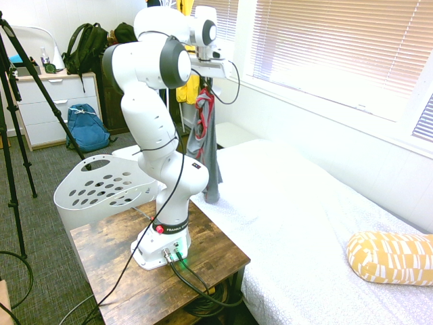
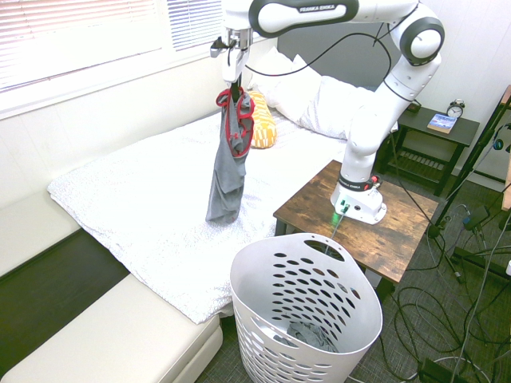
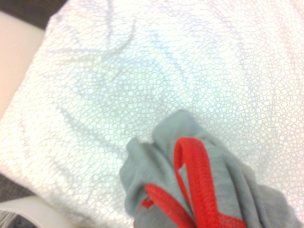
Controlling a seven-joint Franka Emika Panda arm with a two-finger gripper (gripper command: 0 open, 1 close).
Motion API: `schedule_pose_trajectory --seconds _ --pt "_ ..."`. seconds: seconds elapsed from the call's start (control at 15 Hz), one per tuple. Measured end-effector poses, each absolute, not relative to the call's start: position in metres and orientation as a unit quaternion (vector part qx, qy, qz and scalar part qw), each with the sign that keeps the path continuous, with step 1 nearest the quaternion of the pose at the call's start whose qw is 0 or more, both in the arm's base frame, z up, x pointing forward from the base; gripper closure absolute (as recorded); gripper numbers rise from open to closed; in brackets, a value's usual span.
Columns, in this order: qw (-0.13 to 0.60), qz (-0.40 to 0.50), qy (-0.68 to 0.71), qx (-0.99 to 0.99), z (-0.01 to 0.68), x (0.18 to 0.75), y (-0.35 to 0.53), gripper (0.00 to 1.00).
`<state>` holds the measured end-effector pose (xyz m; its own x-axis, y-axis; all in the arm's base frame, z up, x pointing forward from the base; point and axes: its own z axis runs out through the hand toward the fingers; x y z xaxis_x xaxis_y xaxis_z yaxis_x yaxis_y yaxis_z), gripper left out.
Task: Put my clothes in the laundry bag
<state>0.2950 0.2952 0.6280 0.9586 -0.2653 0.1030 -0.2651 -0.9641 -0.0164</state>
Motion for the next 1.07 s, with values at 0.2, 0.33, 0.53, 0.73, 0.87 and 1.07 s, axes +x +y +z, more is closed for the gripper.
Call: schedule_pose_trajectory --seconds 0.2,0.33,0.53,0.73,0.87,1.07 --pt "-0.002 -0.051 0.092 -0.994 0.66 0.222 0.333 1.0" --pt "-0.003 -0.048 0.066 -0.997 0.675 0.178 0.353 1.0" --pt "0.004 -0.025 0.026 -0.999 0.698 0.102 0.374 1.0" --pt "0.0 0.018 -0.028 -0.999 0.669 0.008 0.404 1.0" --pt "-0.014 0.05 -0.054 -0.997 0.633 -0.042 0.418 1.0" --pt "-0.028 0.093 -0.066 -0.993 0.575 -0.076 0.431 1.0"
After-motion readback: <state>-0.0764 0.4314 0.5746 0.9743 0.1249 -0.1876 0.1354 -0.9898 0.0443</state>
